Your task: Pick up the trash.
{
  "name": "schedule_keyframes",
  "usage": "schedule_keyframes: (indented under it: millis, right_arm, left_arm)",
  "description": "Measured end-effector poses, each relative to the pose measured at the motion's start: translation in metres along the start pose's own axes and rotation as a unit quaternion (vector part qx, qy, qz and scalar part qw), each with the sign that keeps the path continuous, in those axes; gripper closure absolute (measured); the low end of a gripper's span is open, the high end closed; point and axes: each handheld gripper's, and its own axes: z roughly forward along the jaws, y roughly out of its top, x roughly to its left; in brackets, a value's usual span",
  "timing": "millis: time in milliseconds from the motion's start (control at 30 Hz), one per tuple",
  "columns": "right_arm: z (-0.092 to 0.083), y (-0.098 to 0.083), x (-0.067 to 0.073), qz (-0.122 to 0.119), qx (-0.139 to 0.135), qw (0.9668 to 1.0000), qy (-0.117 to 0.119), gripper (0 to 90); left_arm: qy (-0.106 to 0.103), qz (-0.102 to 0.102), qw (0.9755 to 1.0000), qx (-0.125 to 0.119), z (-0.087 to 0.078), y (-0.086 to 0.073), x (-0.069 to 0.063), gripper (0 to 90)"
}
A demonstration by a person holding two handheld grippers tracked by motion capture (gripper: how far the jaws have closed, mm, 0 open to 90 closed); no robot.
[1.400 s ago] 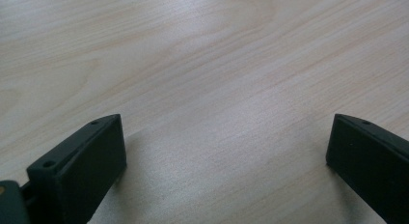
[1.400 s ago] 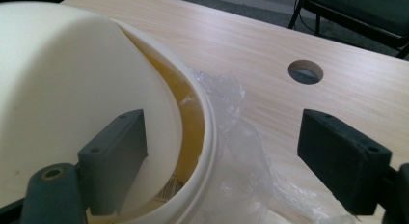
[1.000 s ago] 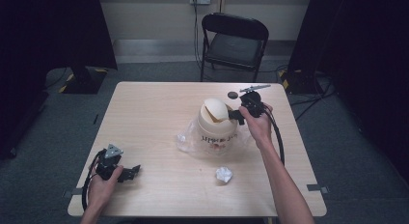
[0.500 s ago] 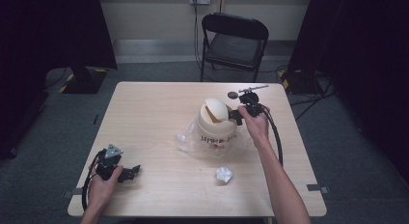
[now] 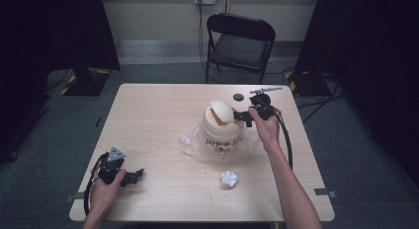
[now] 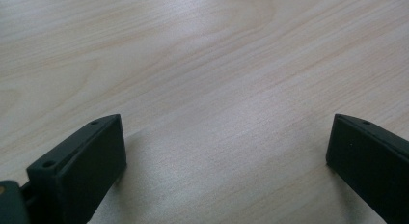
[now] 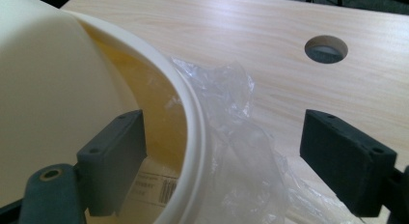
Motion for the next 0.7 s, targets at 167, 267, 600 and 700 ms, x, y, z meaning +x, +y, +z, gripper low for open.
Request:
schedule_keyframes:
  millis: [167, 267, 600, 700]
  right_arm:
    - [-0.013, 0.001, 0.001, -0.001, -0.020, 0.9998, -0.001, 15.0]
    - [-0.024, -0.002, 0.002, -0.004, -0.034, 0.9994, -0.004, 14.0]
    - [-0.066, -0.032, 0.012, -0.025, -0.072, 0.9971, 0.002, 14.7]
    - [-0.067, -0.044, 0.012, -0.018, -0.070, 0.9972, 0.017, 16.4]
  left_arm:
    - [0.001, 0.005, 1.0000, 0.003, 0.000, 0.000, 0.001, 0.0]
    - [0.000, 0.005, 1.0000, 0.003, 0.000, 0.000, 0.001, 0.0]
    - [0.002, 0.007, 1.0000, 0.003, 0.000, 0.000, 0.001, 0.0]
    - [0.002, 0.005, 1.0000, 0.003, 0.000, 0.000, 0.001, 0.0]
